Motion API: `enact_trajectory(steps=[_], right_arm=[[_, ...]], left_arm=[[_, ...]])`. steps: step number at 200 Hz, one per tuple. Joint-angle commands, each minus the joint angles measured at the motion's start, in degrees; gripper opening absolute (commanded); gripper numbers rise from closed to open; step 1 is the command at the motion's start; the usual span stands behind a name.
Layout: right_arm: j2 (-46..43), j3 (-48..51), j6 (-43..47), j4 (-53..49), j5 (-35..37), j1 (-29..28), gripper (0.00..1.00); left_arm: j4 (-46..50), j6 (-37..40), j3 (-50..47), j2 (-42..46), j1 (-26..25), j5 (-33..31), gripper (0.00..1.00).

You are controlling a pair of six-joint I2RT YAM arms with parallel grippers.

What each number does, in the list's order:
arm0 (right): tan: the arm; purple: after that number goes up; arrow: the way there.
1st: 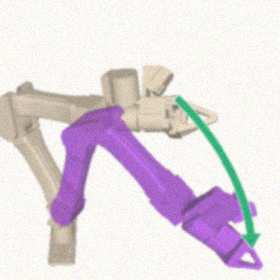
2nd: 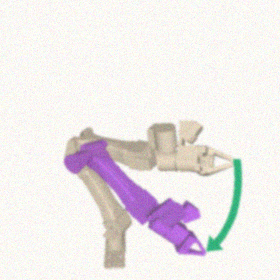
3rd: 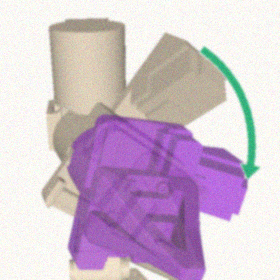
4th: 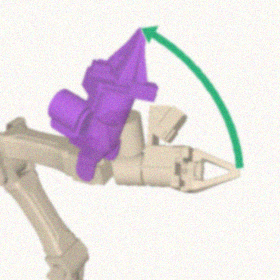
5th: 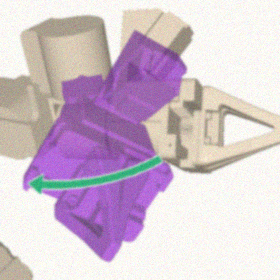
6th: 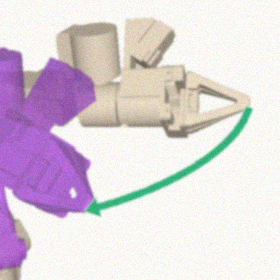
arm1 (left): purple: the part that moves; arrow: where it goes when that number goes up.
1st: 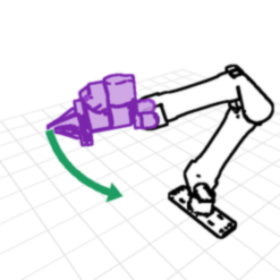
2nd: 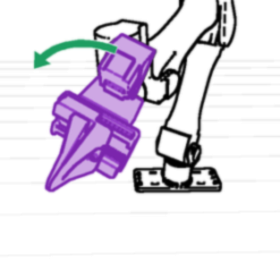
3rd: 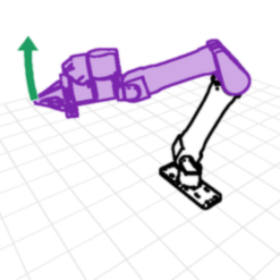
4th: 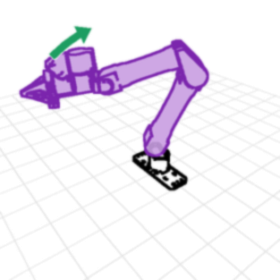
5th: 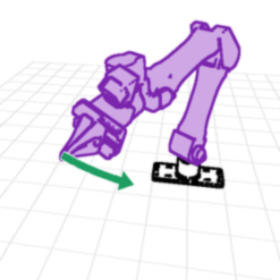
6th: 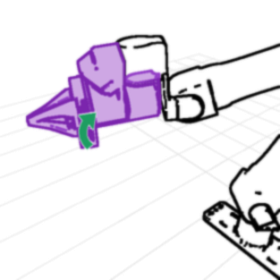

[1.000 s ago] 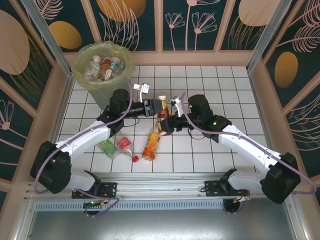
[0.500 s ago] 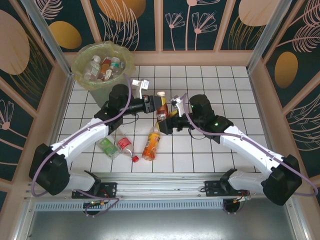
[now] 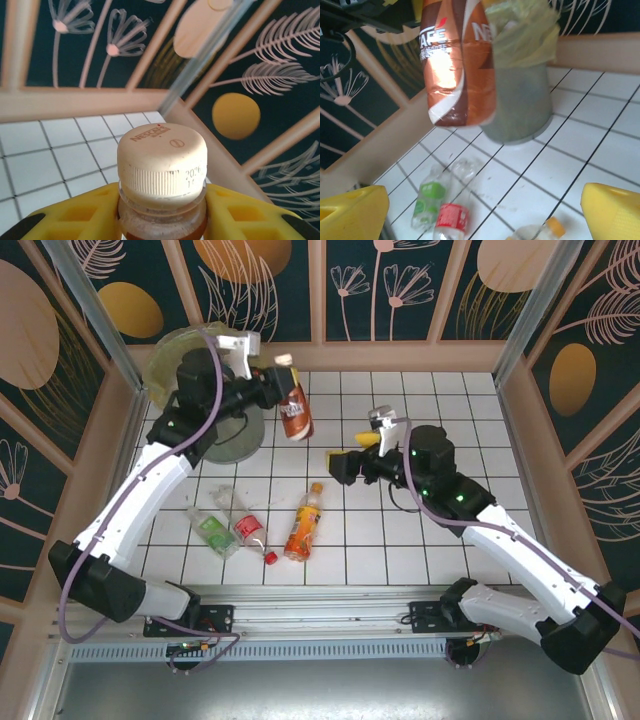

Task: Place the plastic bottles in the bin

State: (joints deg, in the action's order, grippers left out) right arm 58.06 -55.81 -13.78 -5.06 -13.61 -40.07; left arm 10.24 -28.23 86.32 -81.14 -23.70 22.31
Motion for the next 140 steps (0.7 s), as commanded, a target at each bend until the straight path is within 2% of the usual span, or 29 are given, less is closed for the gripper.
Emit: enact_trajectory(steps=[1,43,107,140], right_arm=[[-1.2,-1.9,2.3,2.9,6.6,0.1,0.99],[-1.9,-2.1,5.7,3.4,7.2,0.0,0.99],[-3.0,-0.8,5.9,1.0,8.3,0.0,0.99],[-2.4,-1.4,5.2,-0.4,6.8,0.1,0.99]], left_arm=[[8.5,6.0,6.6,-2.4,1.8,-6.6,0.42],[18.1,14.1,18.8,-7.3,4.3,-21.7,0.43],[29.3,21.0,34.7,-18.1,8.6,-35.9,0.44],[34.7,21.2,40.6,-24.8,10.0,-41.1,0.45]])
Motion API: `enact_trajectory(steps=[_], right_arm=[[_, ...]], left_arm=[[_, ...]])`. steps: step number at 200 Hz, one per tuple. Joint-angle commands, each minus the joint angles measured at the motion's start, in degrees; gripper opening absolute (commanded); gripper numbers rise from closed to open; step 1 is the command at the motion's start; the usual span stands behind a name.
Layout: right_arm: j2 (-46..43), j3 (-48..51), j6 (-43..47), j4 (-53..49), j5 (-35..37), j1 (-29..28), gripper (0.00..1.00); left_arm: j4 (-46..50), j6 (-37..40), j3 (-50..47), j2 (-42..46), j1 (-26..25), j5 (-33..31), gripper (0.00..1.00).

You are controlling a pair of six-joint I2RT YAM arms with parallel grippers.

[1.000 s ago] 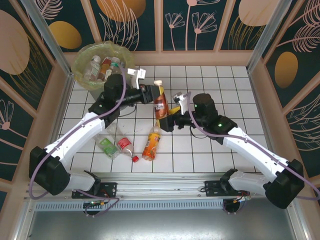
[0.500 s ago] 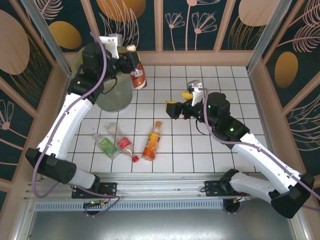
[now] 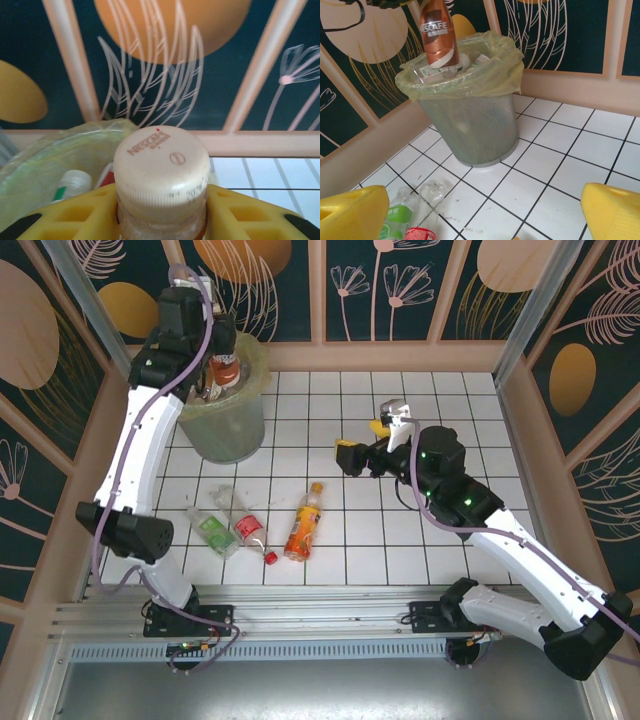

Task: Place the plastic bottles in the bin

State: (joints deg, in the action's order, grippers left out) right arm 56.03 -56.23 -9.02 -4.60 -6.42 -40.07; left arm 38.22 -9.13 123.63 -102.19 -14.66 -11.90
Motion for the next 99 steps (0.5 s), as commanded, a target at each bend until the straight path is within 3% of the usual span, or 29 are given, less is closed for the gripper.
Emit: enact_trajectory(steps=[1,37,77,99], right_arm=[[-0.3,-1.0,0.4,-0.9,-0.3,0.1,0.99],[1.0,-1.3,-0.1,-1.6,-1.5,0.1,0.99],[1.6,-1.1,-0.7,-1.7,-1.2,0.1,0.99],[1.8,-0.8,-0.9,-1.5,-1.0,0.1,0.99]], left_arm=[[6.8,2.1,3.4,-3.9,0.9,-7.1,0.45],[9.0,1.9,5.2,-8.3,1.8,-12.1,0.46],[9.7,1.9,5.2,-10.6,3.0,-12.4,0.46],[9.1,1.6,4.5,-10.3,3.4,-13.4,0.40]])
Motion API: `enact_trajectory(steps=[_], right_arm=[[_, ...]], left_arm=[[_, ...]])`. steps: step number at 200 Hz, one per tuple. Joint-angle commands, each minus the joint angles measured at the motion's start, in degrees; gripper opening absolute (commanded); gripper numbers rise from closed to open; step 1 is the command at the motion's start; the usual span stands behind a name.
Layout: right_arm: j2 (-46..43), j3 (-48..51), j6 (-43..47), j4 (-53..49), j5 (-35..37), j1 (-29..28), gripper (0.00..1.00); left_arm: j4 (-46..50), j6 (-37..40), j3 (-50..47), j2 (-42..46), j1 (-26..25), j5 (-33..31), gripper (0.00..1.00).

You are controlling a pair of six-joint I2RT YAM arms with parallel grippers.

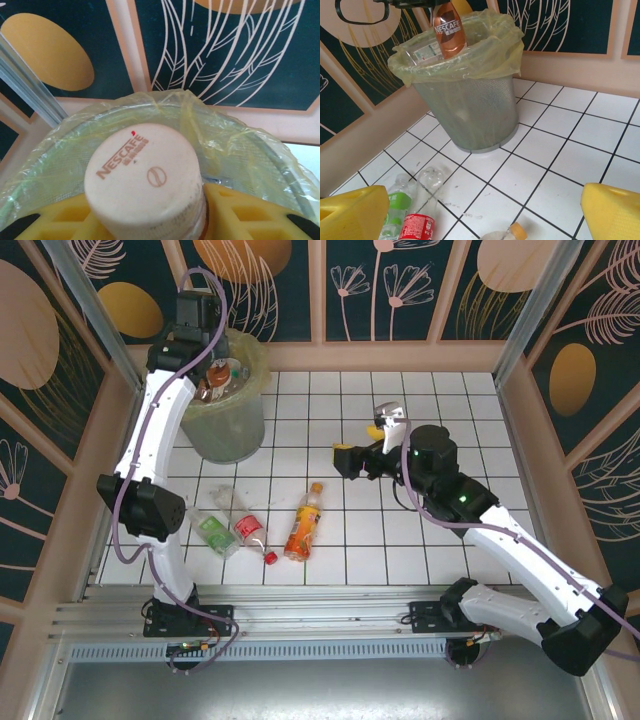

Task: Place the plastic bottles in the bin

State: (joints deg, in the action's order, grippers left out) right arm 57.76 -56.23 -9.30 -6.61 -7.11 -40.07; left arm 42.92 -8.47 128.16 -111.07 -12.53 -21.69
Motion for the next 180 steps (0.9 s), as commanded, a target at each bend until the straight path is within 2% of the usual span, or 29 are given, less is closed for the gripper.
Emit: enact_trajectory(steps=[1,79,115,180], right_arm=[[0.1,-0.8,-0.7,0.5,-0.4,0.1,0.99],[0.9,-0.5,-1.6,1.2,-0.7,0.0,0.99],[0.8,-0.1,-1.8,1.2,-0.5,0.0,0.99],[1.0,1.0,-2.5,2.1,-0.5,0.0,0.99]], left_arm=[[4.4,0.9,0.0,-1.5,1.3,-3.6,0.40],[-1.7,2.1,-1.5,-0.2,1.6,-5.1,0.34],[-10.4,0.8,-5.4,1.5,1.6,-3.3,0.31],[-27.7,-0.7,-18.6,8.5,1.6,-2.3,0.32]])
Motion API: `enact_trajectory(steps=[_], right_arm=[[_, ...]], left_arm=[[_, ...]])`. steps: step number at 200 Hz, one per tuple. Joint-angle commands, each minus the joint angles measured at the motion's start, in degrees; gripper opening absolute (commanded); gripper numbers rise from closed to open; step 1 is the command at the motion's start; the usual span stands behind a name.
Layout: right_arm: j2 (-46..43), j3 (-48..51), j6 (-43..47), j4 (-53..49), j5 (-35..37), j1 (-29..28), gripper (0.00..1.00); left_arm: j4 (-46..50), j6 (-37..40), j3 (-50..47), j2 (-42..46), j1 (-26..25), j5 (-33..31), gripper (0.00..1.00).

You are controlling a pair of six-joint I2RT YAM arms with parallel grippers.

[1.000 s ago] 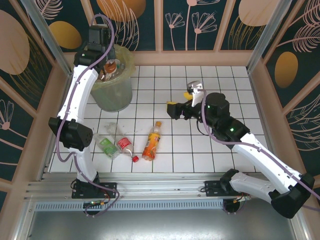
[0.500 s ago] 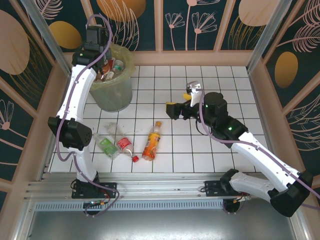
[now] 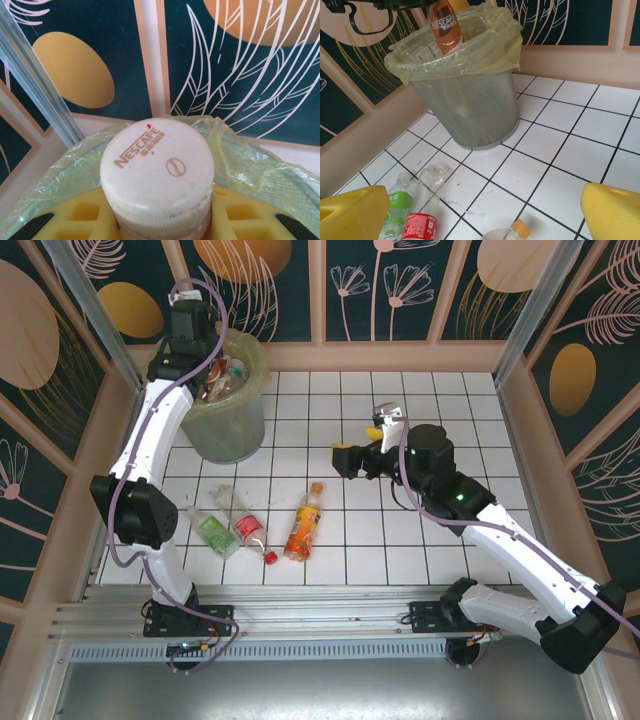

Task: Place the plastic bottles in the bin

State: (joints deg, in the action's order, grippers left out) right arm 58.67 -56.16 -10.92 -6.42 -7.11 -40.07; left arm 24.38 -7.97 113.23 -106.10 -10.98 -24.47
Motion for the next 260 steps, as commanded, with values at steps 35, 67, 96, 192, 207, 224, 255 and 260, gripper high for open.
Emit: enact_trajectory(steps=[35,67,96,192,207,224,255,260], right_arm=[[0.4,1.2,-1.2,2.4,-0.9,0.0,0.99],[0.5,1.2,-1.4,2.7,-1.4,-0.1,0.99],[0.7,1.4,-1.9,2.9,-1.9,-0.1,0.99],[0.3,2.6,-2.1,2.9,-2.2,-0.2,0.99],[0.2,2.8,-2.1,3.0,-2.2,-0.1,0.99],[0.2,3.1,-2.1,3.1,-2.3,-0.2,0.99],[0.7,3.3,-2.1,3.6,-2.6,-0.1,0.99],[0.9,3.2,-2.1,3.7,-2.8,-0.1,0.99]], left_arm=[[-18.5,-1.9,-12.3,7.6,0.1,-1.3,0.33],[-28.0,0.5,-19.0,10.5,0.1,-0.7,0.33],[-30.2,1.1,-18.1,8.9,0.1,0.0,0.33],[-34.7,1.8,-15.7,1.0,0.1,-0.2,0.34],[-35.4,1.9,-16.2,0.4,0.1,-0.2,0.34],[-35.8,1.3,-17.3,0.7,0.1,0.0,0.34],[-36.7,1.0,-21.2,2.4,0.1,0.6,0.37],[-36.9,1.1,-22.0,2.6,0.1,0.6,0.37]])
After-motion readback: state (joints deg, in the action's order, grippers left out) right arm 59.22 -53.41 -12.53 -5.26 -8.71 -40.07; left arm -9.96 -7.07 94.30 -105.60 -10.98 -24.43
